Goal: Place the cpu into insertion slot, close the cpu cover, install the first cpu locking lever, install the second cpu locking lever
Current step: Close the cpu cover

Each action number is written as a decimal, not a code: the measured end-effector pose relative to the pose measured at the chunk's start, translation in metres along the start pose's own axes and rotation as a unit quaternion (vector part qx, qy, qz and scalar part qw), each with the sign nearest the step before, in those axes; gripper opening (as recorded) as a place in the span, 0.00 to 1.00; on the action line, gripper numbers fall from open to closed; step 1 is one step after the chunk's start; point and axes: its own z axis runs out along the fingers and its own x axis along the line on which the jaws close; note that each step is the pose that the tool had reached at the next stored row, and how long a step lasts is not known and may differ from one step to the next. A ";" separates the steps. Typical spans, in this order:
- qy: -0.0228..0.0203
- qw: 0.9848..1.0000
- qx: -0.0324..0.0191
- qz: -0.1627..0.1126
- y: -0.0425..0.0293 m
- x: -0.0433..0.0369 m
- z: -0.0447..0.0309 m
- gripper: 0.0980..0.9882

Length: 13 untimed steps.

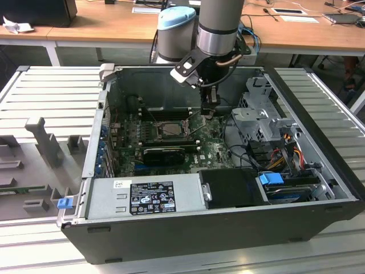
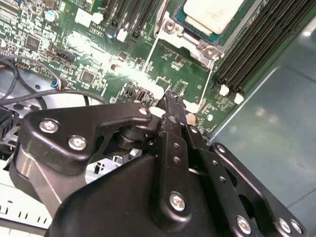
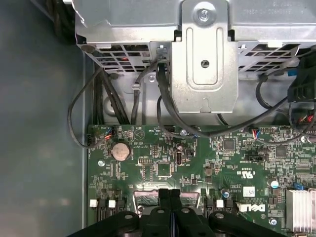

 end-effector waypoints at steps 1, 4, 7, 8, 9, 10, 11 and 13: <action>0.000 1.000 0.000 0.000 0.0005 0.0000 0.0002 0.01; 0.000 1.000 0.000 0.000 0.0020 0.0000 0.0007 0.01; 0.000 1.000 0.000 0.000 0.0091 0.0000 0.0020 0.01; 0.000 1.000 0.000 0.000 0.0112 0.0000 0.0025 0.01; 0.000 1.000 0.000 0.000 0.0142 -0.0001 0.0034 0.01; 0.000 1.000 0.000 0.000 0.0159 -0.0001 0.0041 0.01; 0.000 1.000 0.000 0.000 0.0175 -0.0001 0.0050 0.01; 0.000 1.000 0.000 0.000 0.0199 -0.0002 0.0068 0.01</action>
